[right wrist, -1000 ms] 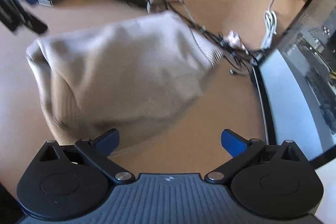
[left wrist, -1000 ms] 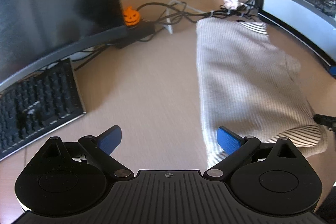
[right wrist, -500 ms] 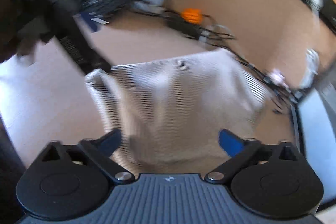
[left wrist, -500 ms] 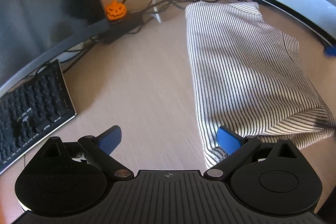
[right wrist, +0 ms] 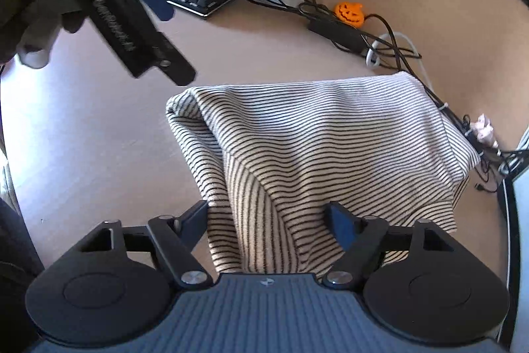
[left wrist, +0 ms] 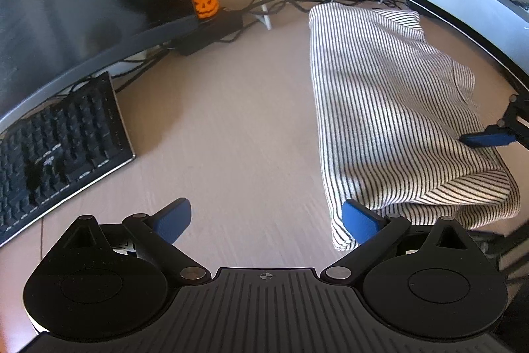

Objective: Fold clothes
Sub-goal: 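Grasp the end of the folded shirt with the right gripper while the left gripper grasps beside it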

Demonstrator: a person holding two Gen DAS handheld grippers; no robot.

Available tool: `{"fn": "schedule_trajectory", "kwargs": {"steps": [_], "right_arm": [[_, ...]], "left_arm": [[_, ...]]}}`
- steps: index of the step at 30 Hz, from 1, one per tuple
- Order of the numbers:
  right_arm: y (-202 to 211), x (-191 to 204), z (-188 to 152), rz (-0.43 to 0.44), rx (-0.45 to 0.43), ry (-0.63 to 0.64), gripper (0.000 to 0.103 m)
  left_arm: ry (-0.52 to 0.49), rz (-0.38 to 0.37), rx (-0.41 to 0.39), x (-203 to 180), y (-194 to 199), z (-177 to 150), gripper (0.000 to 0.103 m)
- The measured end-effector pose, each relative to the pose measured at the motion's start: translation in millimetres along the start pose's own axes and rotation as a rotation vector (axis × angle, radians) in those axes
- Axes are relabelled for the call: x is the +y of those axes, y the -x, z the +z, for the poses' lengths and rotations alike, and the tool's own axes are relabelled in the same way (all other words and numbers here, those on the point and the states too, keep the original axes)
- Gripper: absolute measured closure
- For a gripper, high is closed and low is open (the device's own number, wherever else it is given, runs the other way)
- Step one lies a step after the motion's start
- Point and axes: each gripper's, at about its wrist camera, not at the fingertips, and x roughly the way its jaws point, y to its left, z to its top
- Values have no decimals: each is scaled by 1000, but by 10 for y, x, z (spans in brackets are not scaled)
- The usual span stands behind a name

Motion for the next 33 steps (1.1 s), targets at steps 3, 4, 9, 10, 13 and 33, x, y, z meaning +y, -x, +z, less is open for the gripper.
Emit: {"fn": "schedule_trajectory", "kwargs": {"steps": [3,4,9,10,13,33], "right_arm": [[-8,-94,17,25,0,-55,35],[-8,-136,20,37,0,-86,36],[5,-255,-5,77,-6,-181,37],[5,-243,-10,73,-9,-175,37],[4,-203,-27,59,-18,-153,37],[193,70,-6,-65,-106,73,19]], "left_arm": [[13,-17,6,22,53,0,3],[28,-35,11,37,67,-1,3],[193,-187,52,152,63,-10,3],[228,-214,62,169,38,-15,3],[307,-268,101,180,-65,-30,3],[135,-106,89,-69,-144,64,3]]}}
